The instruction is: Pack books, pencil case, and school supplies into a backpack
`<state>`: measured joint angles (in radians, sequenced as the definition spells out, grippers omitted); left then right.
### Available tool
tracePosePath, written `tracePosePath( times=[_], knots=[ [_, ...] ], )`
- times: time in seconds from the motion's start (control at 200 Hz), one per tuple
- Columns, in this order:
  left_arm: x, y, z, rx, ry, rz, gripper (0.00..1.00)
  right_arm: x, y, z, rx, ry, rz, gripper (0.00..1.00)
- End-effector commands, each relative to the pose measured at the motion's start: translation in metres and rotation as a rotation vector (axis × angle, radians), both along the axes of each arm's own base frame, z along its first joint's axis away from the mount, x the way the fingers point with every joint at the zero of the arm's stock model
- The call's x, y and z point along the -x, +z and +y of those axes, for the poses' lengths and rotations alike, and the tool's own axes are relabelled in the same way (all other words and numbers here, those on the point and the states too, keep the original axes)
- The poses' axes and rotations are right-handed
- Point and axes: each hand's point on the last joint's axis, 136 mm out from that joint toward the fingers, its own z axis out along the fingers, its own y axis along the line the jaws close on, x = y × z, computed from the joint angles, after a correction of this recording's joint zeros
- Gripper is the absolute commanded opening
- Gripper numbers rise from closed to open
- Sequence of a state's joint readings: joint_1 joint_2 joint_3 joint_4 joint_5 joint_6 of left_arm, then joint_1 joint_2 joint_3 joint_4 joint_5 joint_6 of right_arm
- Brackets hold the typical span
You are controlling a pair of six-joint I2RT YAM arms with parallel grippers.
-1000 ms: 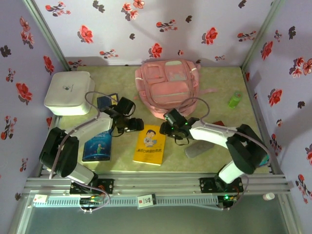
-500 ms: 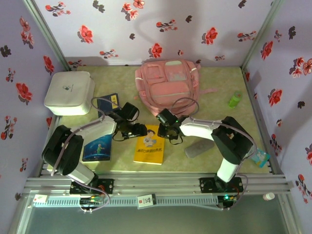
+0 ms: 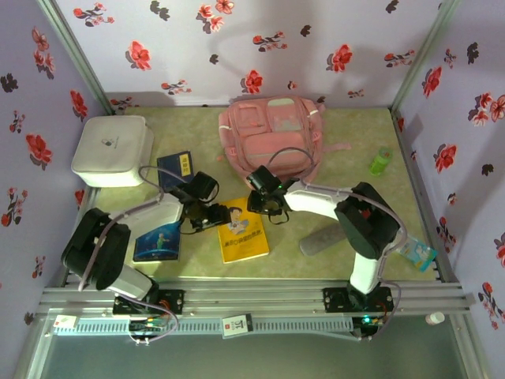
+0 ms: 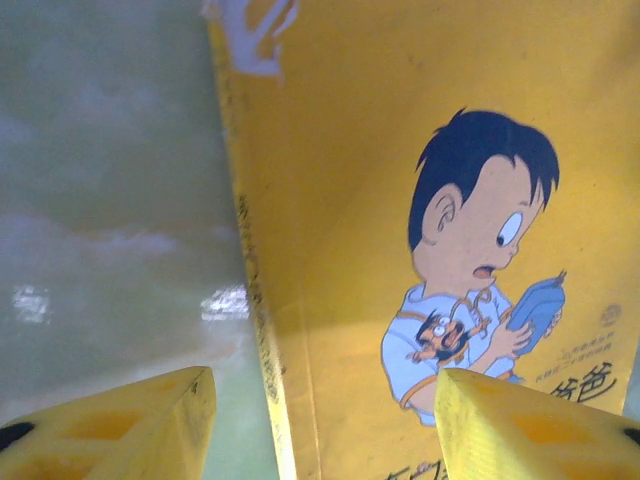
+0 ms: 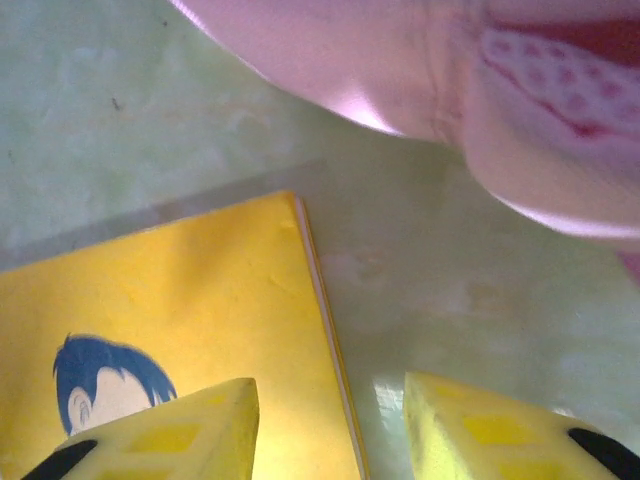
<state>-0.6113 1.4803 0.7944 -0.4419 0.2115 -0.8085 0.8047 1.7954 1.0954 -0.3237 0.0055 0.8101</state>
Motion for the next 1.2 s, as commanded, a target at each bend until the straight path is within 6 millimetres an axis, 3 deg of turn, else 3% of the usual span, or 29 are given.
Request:
tracePosePath(
  times=[0.0,0.155,0.515,1.035,1.195],
  knots=[
    [0.007,0.004,-0.001,0.057,0.067,0.014,0.59,0.017,0.004,-0.01,-0.005,0.033,0.032,0.46],
    [0.011,0.0,-0.009,0.115,0.083,0.044,0.5,0.033,-0.021,-0.005,-0.028,0.065,0.125,0.4],
    [0.012,-0.011,-0.01,0.104,0.099,0.076,0.47,0.034,-0.046,-0.016,0.047,0.028,0.164,0.3],
    [0.011,-0.02,-0.018,0.104,0.089,0.095,0.54,0.035,-0.058,-0.02,0.059,-0.002,0.187,0.3],
    [0.01,-0.019,-0.023,0.121,0.081,0.098,0.52,0.036,-0.059,-0.021,0.06,-0.007,0.191,0.3]
  ],
)
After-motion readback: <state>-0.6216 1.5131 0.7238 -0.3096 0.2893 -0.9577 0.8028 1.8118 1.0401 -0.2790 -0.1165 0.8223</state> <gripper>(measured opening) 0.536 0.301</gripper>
